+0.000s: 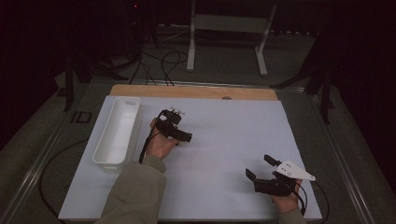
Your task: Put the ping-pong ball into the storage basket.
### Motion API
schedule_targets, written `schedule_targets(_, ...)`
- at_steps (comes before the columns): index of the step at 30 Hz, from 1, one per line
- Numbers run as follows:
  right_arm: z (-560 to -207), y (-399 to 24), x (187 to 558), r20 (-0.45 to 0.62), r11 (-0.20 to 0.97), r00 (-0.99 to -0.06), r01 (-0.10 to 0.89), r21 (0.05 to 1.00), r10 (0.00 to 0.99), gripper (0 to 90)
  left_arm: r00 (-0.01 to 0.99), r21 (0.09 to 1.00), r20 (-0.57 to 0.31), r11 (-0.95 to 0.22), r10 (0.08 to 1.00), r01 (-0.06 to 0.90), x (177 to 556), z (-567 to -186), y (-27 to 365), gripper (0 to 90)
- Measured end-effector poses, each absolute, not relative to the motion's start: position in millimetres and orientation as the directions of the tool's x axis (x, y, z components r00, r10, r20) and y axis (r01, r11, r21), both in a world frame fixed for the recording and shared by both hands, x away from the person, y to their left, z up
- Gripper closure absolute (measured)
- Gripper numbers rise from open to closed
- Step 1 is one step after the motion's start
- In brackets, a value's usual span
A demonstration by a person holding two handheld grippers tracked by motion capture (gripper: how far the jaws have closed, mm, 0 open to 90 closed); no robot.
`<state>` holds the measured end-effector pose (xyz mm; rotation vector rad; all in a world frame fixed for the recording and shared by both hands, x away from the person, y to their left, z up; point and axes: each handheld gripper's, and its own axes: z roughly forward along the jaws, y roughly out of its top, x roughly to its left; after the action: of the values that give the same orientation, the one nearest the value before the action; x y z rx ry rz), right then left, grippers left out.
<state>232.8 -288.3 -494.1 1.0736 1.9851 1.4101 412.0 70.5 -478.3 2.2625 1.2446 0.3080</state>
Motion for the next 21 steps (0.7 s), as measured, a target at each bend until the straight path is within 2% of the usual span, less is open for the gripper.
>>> schedule_targets(21,-494.3,-288.4,233.0,0.06,0.162,-0.575,0.328,0.931,0.816,7.0,0.548,0.523,-0.08,-0.432,0.833,0.735,415.7,-483.9,68.5,1.1)
